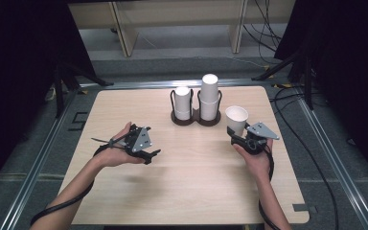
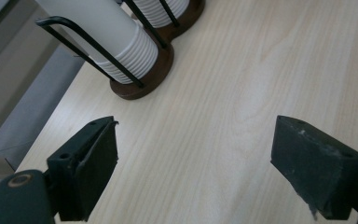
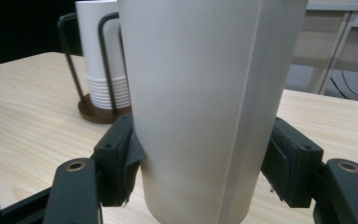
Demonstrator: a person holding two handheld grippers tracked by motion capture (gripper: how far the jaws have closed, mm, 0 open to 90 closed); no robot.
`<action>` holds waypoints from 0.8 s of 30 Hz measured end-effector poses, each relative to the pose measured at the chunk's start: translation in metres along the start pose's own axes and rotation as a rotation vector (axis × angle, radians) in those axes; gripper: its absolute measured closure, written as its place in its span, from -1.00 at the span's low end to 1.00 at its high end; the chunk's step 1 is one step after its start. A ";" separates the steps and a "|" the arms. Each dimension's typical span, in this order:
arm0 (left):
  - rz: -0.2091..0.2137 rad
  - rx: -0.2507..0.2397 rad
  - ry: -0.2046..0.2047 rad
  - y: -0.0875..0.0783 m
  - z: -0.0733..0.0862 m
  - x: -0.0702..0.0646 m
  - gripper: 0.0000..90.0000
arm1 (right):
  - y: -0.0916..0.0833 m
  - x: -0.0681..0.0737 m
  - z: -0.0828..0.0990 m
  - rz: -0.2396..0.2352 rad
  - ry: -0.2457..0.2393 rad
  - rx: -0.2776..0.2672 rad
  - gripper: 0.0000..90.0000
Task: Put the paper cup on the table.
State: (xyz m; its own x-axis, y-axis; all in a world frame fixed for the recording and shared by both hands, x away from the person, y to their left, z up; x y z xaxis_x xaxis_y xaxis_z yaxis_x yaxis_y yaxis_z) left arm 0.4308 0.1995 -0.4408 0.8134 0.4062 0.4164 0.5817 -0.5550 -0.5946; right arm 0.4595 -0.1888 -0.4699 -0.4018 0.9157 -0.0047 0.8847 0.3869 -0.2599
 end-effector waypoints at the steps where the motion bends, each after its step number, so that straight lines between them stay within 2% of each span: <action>1: -0.009 -0.013 -0.012 -0.001 0.001 -0.002 -0.69 | 0.001 -0.001 0.000 0.005 0.011 -0.010 -0.22; 2: -0.024 -0.013 -0.007 -0.001 0.002 -0.002 -0.69 | 0.001 -0.005 0.000 0.019 -0.004 -0.006 -0.22; 4: -0.021 -0.035 -0.035 -0.001 0.005 -0.007 -0.69 | 0.002 -0.007 0.001 0.022 0.008 0.012 -0.22; 5: -0.031 -0.054 -0.052 0.000 0.007 -0.010 -0.69 | 0.003 -0.007 0.001 0.026 0.020 0.003 -0.22; 8: -0.032 -0.057 -0.071 0.000 0.013 -0.017 -0.69 | 0.007 -0.011 0.003 0.051 0.018 0.010 -0.23; 9: -0.026 -0.040 -0.062 -0.001 0.015 -0.019 -0.69 | 0.007 -0.012 0.004 0.043 0.027 0.036 -0.23; 10: -0.025 -0.038 -0.068 0.000 0.017 -0.020 -0.69 | 0.008 -0.014 0.004 0.049 0.013 0.039 -0.23; 11: -0.023 -0.042 -0.075 0.000 0.020 -0.022 -0.69 | 0.010 -0.014 0.005 0.060 0.026 0.034 -0.23; 13: -0.029 -0.055 -0.109 0.002 0.023 -0.025 -0.69 | 0.013 -0.016 0.006 0.066 0.019 0.046 -0.22; 14: -0.028 -0.065 -0.125 0.002 0.026 -0.027 -0.69 | 0.015 -0.016 0.007 0.072 0.035 0.052 -0.23; 15: -0.031 -0.064 -0.128 0.002 0.027 -0.027 -0.70 | 0.015 -0.018 0.006 0.085 0.014 0.077 -0.23; 16: -0.040 -0.056 -0.121 0.001 0.028 -0.027 -0.69 | 0.016 -0.017 0.006 0.080 0.049 0.074 -0.23; 17: -0.036 -0.068 -0.146 0.001 0.029 -0.028 -0.69 | 0.017 -0.019 0.005 0.094 0.025 0.079 -0.23; 18: -0.045 -0.071 -0.144 0.001 0.031 -0.028 -0.70 | 0.020 -0.019 0.005 0.088 0.034 0.080 -0.23; 19: -0.052 -0.084 -0.158 0.001 0.032 -0.029 -0.70 | 0.021 -0.021 0.004 0.104 0.021 0.073 -0.22; 20: -0.052 -0.079 -0.161 0.000 0.032 -0.029 -0.70 | 0.023 -0.021 0.004 0.079 0.025 0.096 -0.23; 22: -0.072 -0.084 -0.163 0.000 0.035 -0.028 -0.70 | 0.025 -0.021 0.003 0.104 0.053 0.102 -0.23; 23: -0.073 -0.098 -0.175 0.000 0.035 -0.029 -0.70 | 0.026 -0.022 0.003 0.097 0.046 0.115 -0.23; 24: -0.084 -0.093 -0.176 -0.001 0.036 -0.028 -0.70 | 0.027 -0.024 0.003 0.113 0.020 0.114 -0.23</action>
State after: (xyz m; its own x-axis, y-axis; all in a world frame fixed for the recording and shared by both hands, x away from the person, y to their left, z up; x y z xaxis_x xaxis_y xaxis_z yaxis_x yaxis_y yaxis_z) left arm 0.4071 0.2145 -0.4771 0.7522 0.5700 0.3305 0.6525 -0.5749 -0.4937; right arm 0.4919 -0.2009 -0.4796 -0.2952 0.9552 -0.0211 0.8910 0.2672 -0.3670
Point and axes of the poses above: each handheld gripper's, and its own axes: y roughly forward along the jaws, z roughly out of its underside, x roughly to its left, the point moved 2 cm from there along y, roughly forward along the jaws, and after that the axes turned 4 degrees about z, right-handed, at the moved point
